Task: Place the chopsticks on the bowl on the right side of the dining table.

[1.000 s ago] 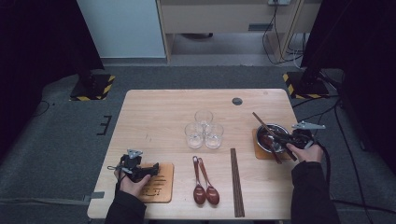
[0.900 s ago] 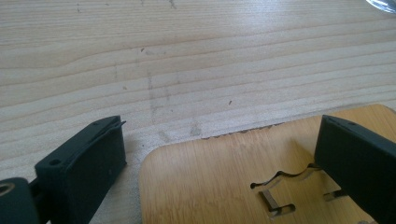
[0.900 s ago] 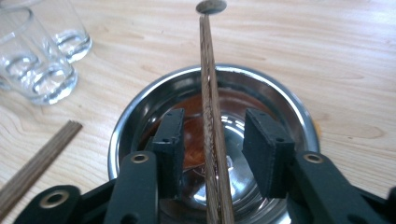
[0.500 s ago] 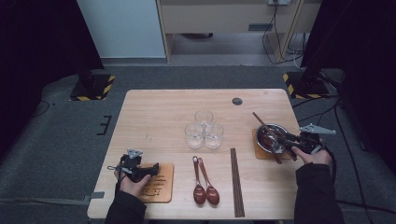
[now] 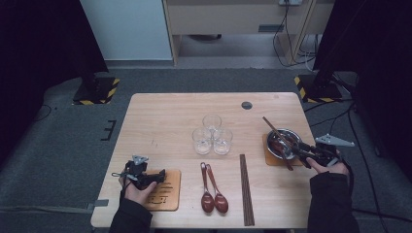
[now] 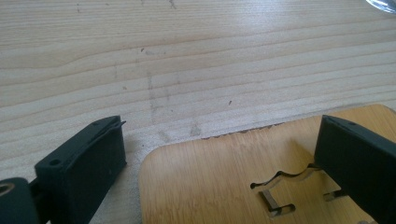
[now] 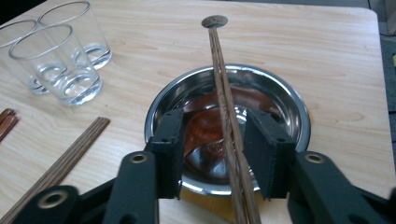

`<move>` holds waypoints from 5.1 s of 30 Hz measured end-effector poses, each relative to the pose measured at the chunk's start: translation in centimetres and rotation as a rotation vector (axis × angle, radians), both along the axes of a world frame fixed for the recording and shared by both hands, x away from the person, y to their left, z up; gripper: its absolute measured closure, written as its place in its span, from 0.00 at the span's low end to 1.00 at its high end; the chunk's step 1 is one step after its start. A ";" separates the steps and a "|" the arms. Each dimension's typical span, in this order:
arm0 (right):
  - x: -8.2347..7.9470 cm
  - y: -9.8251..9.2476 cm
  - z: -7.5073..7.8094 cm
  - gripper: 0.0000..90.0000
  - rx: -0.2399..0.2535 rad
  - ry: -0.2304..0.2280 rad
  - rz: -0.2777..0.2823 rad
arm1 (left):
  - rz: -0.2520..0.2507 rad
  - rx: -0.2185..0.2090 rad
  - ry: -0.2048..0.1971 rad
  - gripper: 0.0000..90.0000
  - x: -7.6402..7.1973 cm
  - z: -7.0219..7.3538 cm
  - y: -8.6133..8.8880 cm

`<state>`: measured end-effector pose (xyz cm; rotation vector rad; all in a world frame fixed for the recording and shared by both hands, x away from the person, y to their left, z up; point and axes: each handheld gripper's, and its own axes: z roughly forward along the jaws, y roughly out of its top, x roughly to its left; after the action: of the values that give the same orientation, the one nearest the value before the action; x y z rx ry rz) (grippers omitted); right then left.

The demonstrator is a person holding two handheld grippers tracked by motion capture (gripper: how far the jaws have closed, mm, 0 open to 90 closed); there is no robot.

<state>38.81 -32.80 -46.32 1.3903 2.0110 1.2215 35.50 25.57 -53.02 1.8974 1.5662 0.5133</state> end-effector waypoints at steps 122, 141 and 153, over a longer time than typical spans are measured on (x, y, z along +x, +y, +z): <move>4.1 2.0 0.9 0.68 -0.033 -0.048 -0.121 | -0.001 0.000 0.000 0.01 0.0 0.0 0.0; 7.2 3.4 -0.3 0.70 -0.019 -0.036 -0.166 | -0.001 -0.001 0.000 0.01 0.0 0.0 0.0; 8.1 4.0 -1.6 0.77 -0.057 0.004 -0.153 | -0.001 -0.001 0.000 0.01 0.0 0.0 0.0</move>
<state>46.92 -28.83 -47.92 1.4894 1.8885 1.0874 35.50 25.58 -53.02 1.8975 1.5656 0.5119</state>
